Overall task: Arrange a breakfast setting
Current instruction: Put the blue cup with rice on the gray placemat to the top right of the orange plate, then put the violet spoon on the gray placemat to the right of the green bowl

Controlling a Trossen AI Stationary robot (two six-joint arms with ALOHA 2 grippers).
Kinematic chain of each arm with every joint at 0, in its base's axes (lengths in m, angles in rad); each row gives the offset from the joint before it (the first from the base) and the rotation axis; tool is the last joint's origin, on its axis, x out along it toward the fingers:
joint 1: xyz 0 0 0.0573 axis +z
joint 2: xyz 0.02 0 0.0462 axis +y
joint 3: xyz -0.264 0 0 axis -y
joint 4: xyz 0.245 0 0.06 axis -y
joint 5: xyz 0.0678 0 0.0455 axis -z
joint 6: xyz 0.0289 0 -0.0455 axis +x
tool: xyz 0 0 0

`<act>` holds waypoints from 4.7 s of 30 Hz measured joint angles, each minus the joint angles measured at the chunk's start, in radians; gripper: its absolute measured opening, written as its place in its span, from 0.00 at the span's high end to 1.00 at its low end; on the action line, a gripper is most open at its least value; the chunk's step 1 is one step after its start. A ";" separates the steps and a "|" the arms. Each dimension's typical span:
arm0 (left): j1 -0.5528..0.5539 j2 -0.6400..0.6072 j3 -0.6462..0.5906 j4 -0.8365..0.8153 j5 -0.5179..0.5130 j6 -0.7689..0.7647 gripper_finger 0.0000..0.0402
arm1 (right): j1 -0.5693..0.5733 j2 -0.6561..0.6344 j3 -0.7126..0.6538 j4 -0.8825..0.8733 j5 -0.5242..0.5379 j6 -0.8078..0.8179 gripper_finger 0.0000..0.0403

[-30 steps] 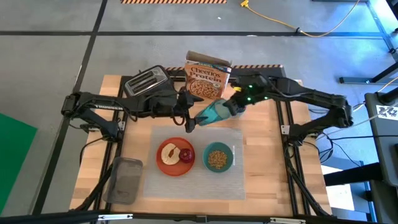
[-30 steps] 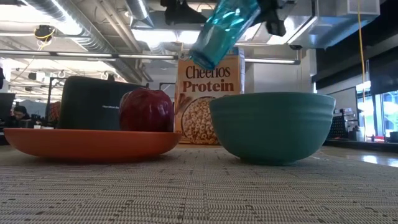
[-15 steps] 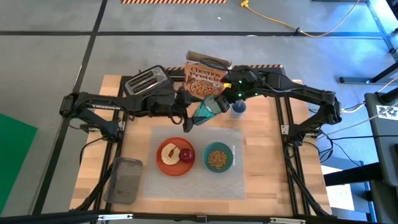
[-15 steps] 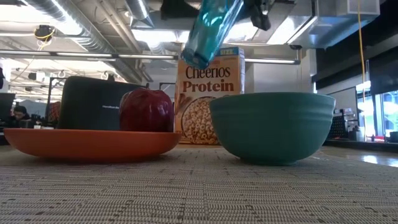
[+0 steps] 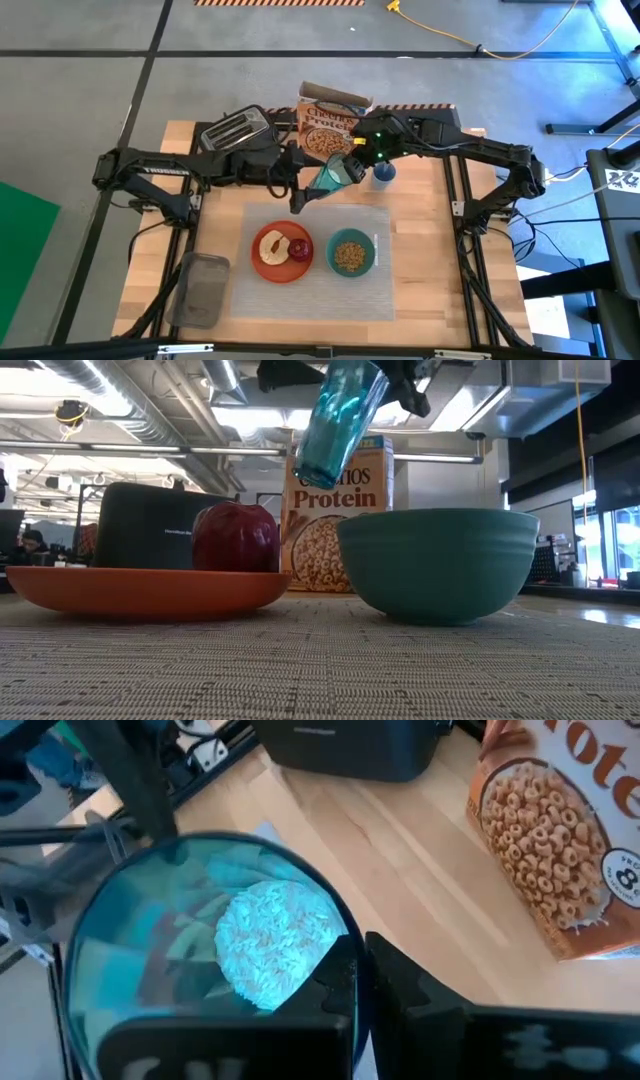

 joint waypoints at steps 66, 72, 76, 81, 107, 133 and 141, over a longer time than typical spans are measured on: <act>0.091 0.016 0.001 -0.231 -0.185 0.011 0.74 | 0.090 0.102 0.001 0.139 0.275 -0.446 1.00; 0.091 0.016 0.001 -0.233 -0.194 0.004 0.86 | 0.097 0.102 0.001 0.156 0.292 -0.424 1.00; 0.085 0.003 -0.001 -0.232 -0.165 -0.070 0.89 | 0.089 0.113 0.001 0.138 0.262 -0.294 1.00; 0.059 -0.056 -0.004 -0.269 -0.130 -0.070 0.84 | 0.089 0.174 0.006 0.091 0.115 -0.168 1.00; 0.043 -0.373 0.000 -0.597 -0.373 -0.233 0.59 | 0.092 0.364 0.002 0.276 0.120 -0.066 1.00; 0.042 -0.373 0.000 -0.621 -0.348 -0.260 0.59 | 0.105 0.271 0.002 0.164 0.137 -0.048 0.49; 0.042 -0.373 0.000 -0.621 -0.348 -0.278 0.59 | 0.033 0.056 0.003 -0.053 0.201 -0.073 0.41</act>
